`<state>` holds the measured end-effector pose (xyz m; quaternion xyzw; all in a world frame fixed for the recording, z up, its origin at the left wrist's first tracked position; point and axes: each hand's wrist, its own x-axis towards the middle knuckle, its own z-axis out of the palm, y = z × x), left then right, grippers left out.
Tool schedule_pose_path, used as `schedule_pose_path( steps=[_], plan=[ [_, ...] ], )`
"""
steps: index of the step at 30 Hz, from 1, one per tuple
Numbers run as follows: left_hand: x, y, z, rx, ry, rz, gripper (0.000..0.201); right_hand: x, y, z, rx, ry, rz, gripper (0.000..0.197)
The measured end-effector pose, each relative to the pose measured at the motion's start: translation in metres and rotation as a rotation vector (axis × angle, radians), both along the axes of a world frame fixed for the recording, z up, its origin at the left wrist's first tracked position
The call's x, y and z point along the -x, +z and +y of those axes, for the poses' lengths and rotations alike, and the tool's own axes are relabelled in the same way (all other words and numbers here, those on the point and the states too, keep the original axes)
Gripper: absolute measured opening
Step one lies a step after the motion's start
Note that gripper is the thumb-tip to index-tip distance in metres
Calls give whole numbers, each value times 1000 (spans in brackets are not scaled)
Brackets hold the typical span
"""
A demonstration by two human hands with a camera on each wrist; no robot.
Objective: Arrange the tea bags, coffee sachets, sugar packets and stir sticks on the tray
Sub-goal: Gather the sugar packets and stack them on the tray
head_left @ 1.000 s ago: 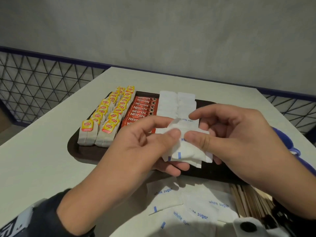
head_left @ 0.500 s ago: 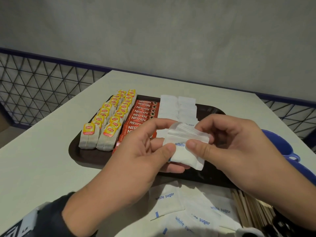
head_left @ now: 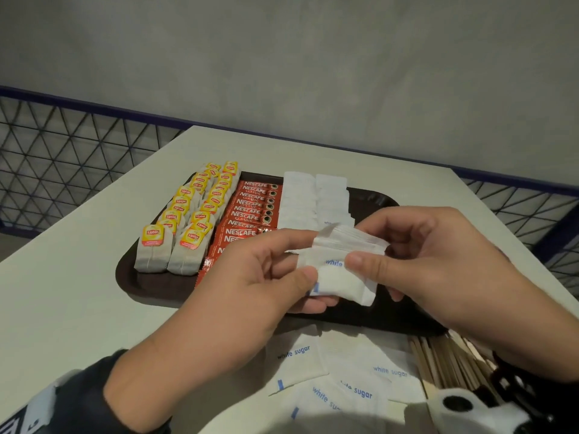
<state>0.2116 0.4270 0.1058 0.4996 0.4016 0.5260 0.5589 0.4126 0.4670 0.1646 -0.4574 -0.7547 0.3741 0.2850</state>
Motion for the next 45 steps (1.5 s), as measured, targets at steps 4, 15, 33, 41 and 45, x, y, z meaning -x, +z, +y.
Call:
schedule_pose_path(
  steps=[4,15,33,41,45],
  plan=[
    [3,4,3,105,-6,10,33,-14,26,9,58,-140,68,7],
    [4,11,-3,213,-141,189,36,19,-6,124,214,-160,-705,13],
    [9,9,-2,196,-176,201,31,44,-26,118,168,-176,-900,65],
    [8,8,-1,200,-192,218,28,46,-33,131,146,-205,-812,62],
    [8,14,1,204,-149,164,32,44,-34,136,116,-203,-795,57]
  ],
)
